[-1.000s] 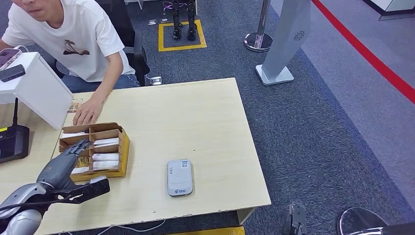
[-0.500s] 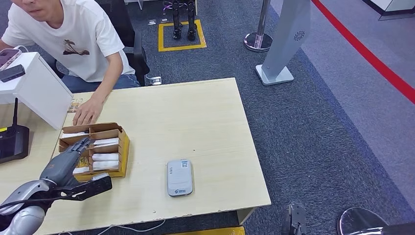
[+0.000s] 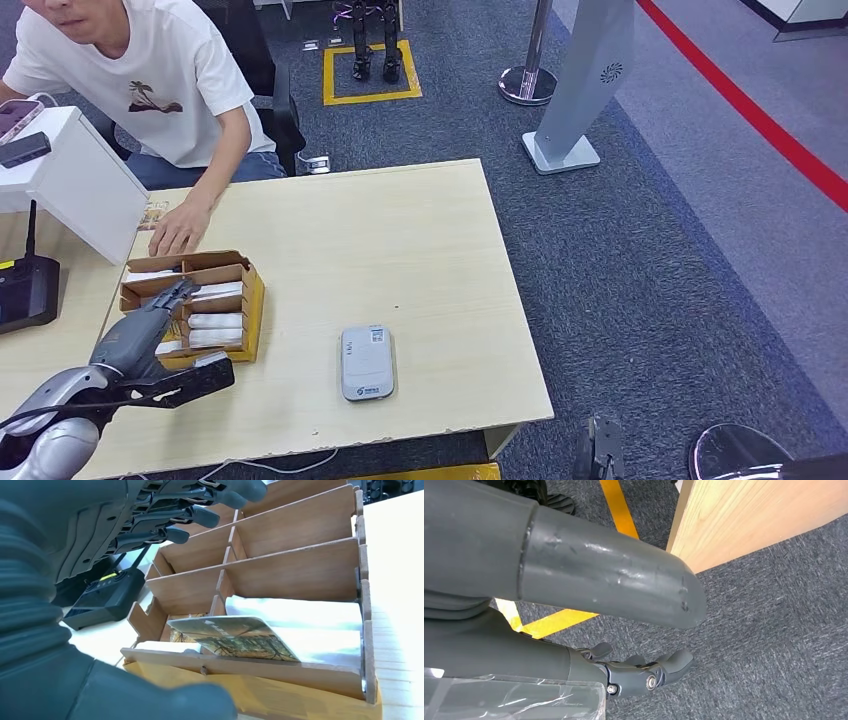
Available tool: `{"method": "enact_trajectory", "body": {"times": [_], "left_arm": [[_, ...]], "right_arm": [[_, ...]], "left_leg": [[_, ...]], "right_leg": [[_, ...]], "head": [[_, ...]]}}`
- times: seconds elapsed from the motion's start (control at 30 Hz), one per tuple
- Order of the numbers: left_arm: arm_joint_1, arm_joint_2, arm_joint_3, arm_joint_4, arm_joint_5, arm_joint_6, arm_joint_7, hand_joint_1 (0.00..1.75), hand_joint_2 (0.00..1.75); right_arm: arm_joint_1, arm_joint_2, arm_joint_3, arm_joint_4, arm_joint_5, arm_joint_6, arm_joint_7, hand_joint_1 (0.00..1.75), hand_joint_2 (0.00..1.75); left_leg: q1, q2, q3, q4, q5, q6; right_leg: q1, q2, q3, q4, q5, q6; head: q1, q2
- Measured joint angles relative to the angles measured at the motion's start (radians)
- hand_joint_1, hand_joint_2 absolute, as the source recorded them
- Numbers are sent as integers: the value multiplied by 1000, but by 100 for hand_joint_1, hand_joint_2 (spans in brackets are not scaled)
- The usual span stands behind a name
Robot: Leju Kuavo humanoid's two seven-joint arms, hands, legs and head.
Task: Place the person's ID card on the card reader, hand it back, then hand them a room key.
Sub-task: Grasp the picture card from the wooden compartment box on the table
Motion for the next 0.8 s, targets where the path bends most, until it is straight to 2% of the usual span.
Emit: {"method": "enact_trajectory", "body": {"times": [0.03,0.07,0.8], "left_arm": [[0,0,0,0,3,0,0,170,175],[0,1,0,0,5,0,-1,175,175],[21,35,18,-27,54,16,-1,175,175]], "right_arm": [[0,0,0,0,-1,0,0,0,0],[0,0,0,0,-2,0,0,0,0],[8,0,0,0,-21,-3,-9,0,0]], "left_leg": [[0,0,0,0,0,0],[0,0,0,0,0,0],[0,0,0,0,0,0]], "right_leg": [[0,0,0,0,0,0],[0,0,0,0,0,0],[0,0,0,0,0,0]], "head": [[0,0],[0,0],[0,0]]}}
